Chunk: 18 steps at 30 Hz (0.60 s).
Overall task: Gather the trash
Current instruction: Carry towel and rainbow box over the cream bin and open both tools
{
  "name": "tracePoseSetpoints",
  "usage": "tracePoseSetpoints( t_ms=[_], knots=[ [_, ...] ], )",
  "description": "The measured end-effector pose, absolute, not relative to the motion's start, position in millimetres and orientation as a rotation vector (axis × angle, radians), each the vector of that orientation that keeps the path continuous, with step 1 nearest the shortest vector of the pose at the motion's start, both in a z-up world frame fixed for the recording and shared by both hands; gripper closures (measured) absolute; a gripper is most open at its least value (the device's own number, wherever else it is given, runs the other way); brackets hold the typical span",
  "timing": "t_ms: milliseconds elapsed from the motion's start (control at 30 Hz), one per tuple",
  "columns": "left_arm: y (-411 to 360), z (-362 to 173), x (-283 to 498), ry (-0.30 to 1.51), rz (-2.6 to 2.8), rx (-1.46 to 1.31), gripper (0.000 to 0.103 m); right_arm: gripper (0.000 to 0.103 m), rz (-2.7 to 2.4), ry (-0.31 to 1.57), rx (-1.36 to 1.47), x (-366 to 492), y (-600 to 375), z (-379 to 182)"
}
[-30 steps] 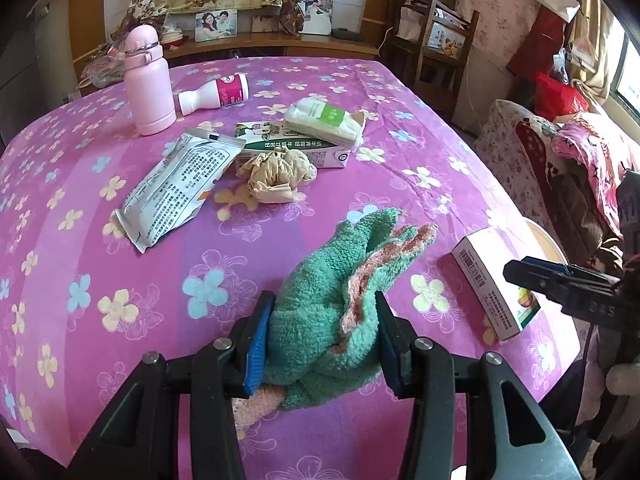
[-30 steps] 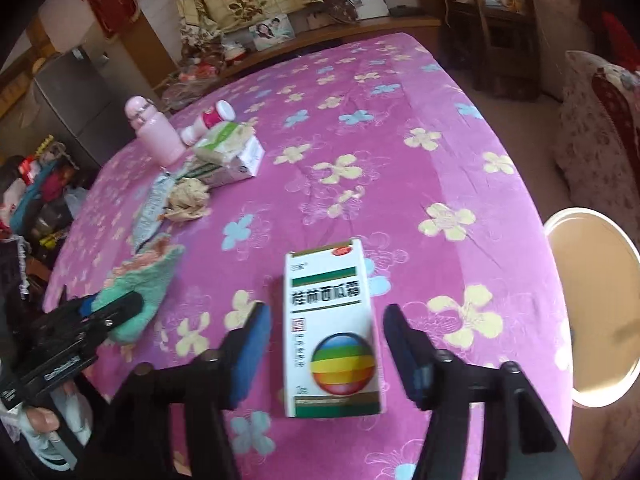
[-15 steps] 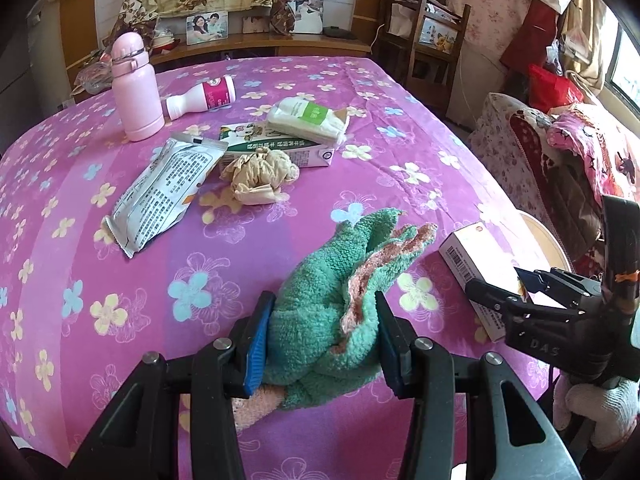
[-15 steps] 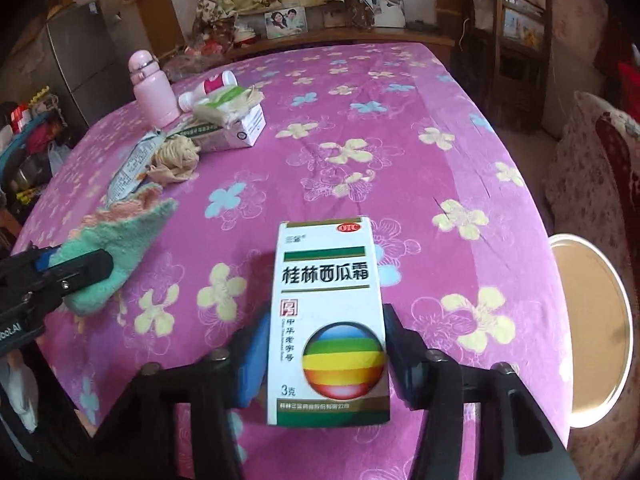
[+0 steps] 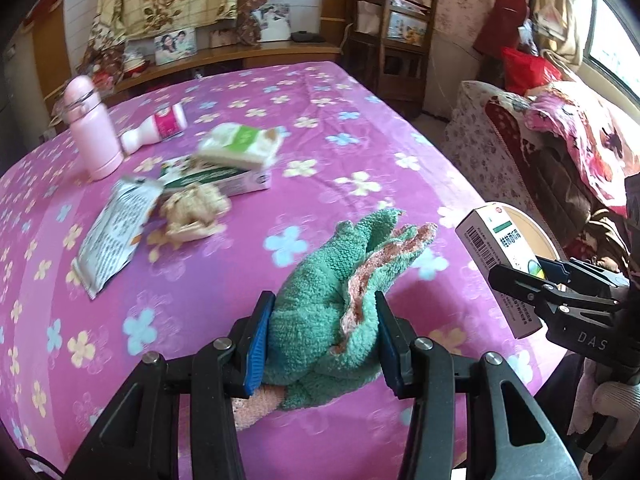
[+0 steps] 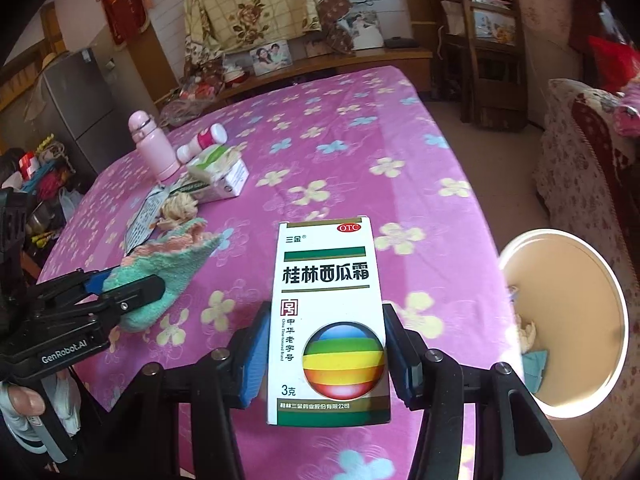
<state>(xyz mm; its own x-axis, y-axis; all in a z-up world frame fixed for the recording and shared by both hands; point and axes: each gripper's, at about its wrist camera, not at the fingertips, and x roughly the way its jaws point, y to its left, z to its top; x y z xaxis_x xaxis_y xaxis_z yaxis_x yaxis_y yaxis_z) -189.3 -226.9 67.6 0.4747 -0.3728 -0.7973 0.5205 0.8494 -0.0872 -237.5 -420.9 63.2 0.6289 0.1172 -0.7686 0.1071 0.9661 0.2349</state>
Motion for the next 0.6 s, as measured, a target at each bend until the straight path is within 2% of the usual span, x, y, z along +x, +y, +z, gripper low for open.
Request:
tracePoseSetpoints(
  t_ms=[600],
  knots=[
    [-335.8,71.6,-210.4,0.905,-0.685,0.263,0.054,0.049,-0.160,0.847,0.375,-287.1,-519.3,66.4]
  ],
)
